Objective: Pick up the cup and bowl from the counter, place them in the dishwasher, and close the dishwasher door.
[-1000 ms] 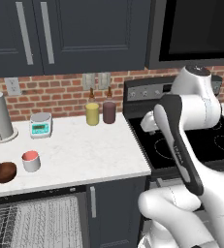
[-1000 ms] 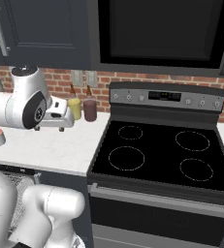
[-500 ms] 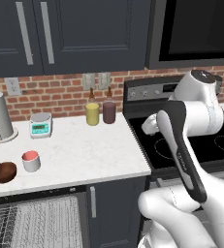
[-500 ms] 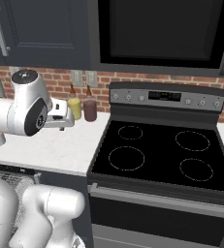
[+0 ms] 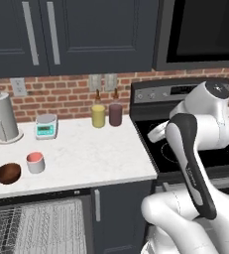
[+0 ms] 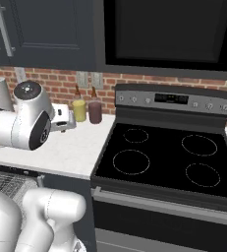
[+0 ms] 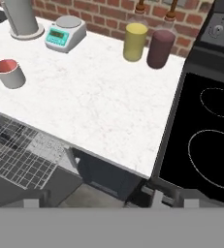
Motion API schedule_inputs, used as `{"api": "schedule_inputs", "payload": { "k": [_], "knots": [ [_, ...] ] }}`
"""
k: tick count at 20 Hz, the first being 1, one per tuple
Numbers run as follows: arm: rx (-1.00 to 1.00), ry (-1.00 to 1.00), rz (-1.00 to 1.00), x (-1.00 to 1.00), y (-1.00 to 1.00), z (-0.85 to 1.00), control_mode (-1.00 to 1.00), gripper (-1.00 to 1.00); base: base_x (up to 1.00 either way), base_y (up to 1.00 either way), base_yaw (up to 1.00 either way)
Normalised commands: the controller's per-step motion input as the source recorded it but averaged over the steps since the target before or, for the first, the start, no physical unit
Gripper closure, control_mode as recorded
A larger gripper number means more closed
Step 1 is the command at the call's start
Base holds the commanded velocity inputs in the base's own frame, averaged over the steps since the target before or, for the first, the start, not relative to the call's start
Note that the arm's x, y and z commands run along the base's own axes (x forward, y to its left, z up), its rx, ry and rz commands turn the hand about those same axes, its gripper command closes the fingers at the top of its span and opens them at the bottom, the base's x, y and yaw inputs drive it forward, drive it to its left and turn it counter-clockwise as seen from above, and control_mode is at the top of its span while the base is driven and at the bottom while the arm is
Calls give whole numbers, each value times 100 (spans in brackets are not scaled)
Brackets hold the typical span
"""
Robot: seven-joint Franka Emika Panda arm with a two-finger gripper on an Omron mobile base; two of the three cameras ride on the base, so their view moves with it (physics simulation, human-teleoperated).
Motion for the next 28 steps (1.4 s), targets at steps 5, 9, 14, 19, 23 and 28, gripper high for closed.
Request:
{"api": "schedule_inputs", "payload": {
  "k": [5, 9, 14, 19, 23, 28],
  "knots": [
    [0, 0, 0, 0, 0, 0, 100, -100, 0, 0, 26],
    [0, 0, 0, 0, 0, 0, 100, -100, -8, 0, 29],
    [0, 0, 0, 0, 0, 0, 100, -100, -51, 0, 42],
    [0, 0, 0, 0, 0, 0, 100, -100, -8, 8, 36],
    [0, 0, 0, 0, 0, 0, 100, -100, 14, 6, 36],
    [0, 0, 0, 0, 0, 0, 100, -100, 20, -26, 26]
  ]
}}
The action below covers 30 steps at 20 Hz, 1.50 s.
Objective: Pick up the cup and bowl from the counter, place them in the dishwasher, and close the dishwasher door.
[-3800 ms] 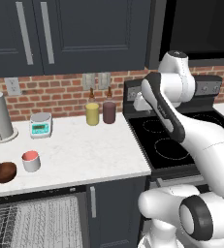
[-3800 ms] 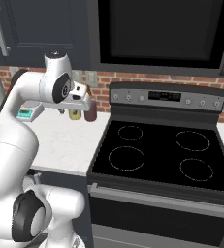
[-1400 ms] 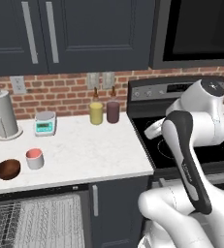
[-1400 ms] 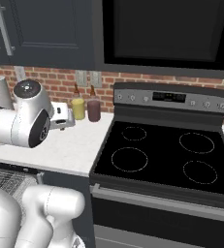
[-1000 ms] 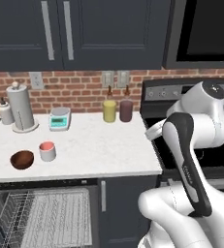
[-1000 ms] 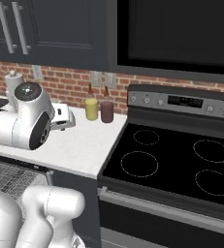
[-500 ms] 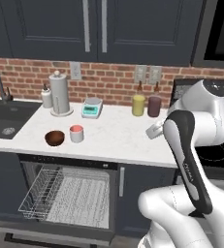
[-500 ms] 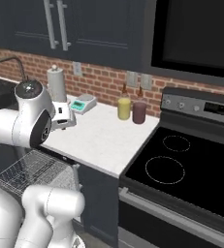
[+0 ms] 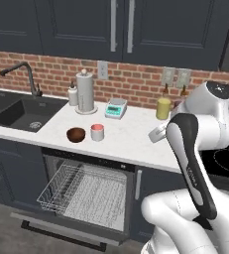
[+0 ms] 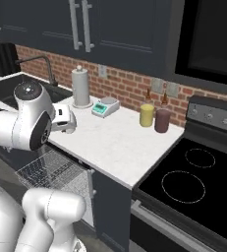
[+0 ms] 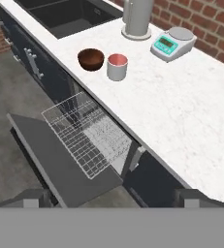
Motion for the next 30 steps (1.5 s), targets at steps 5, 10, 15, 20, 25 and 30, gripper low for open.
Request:
{"api": "schedule_inputs", "payload": {
  "k": [5, 10, 15, 20, 25, 30],
  "knots": [
    [0, 0, 0, 0, 0, 0, 100, -100, 10, -39, 27],
    [0, 0, 0, 0, 0, 0, 100, -100, 17, -31, 31],
    [0, 0, 0, 0, 0, 0, 100, -100, 0, -74, 26],
    [0, 0, 0, 0, 0, 0, 100, -100, 16, -54, 14],
    [0, 0, 0, 0, 0, 0, 100, -100, 62, 36, 1],
    [0, 0, 0, 0, 0, 0, 100, -100, 41, 26, 10]
  ]
}}
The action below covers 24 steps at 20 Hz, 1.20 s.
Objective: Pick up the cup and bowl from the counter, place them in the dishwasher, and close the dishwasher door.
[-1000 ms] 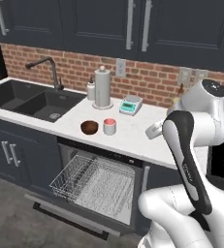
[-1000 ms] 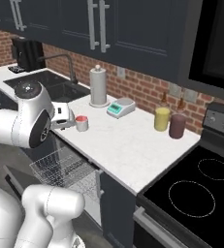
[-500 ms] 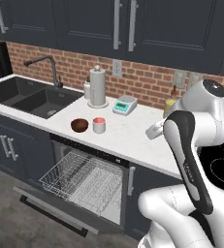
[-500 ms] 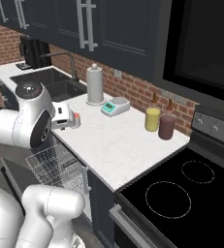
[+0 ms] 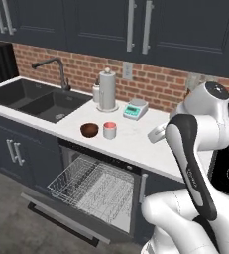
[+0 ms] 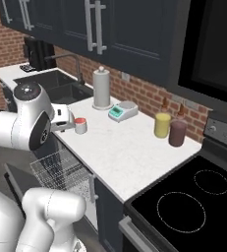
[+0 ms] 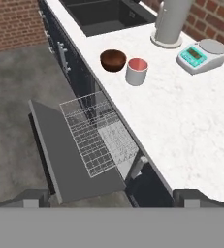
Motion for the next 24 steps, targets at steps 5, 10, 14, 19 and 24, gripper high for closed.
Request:
{"api": "schedule_inputs", "payload": {
  "k": [5, 10, 14, 19, 24],
  "knots": [
    [0, 0, 0, 0, 0, 0, 100, -100, 16, 18, 30],
    [0, 0, 0, 0, 0, 0, 100, -100, 4, -6, 26],
    [0, 0, 0, 0, 0, 0, 100, -100, 3, -13, 16],
    [0, 0, 0, 0, 0, 0, 100, -100, 34, 0, 10],
    [0, 0, 3, 17, 0, 0, -100, -100, 25, 0, 5]
  ]
}}
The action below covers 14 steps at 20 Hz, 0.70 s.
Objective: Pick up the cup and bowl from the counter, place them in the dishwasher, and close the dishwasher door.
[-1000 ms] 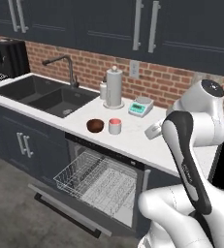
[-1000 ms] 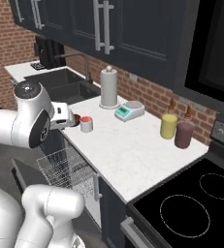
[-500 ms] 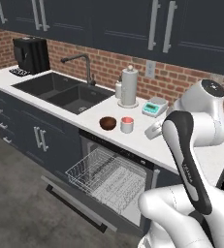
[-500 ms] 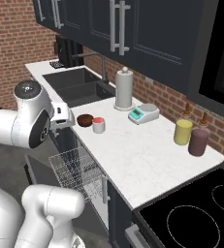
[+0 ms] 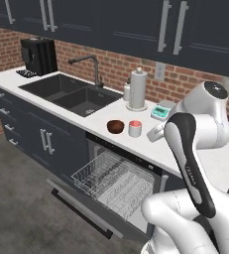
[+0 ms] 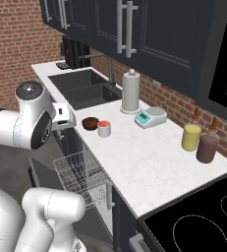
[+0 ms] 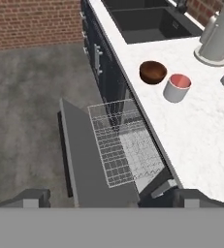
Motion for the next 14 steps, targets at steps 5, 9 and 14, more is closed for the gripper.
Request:
{"api": "schedule_inputs", "payload": {
  "k": [5, 9, 14],
  "knots": [
    [0, 8, 1, 38, -17, 0, -100, -100, 0, 0, 0],
    [0, 15, -2, 25, -14, -5, -100, -100, 0, 0, 0],
    [-2, 15, -8, 45, 0, -27, -100, -100, 0, 0, 0]
  ]
}}
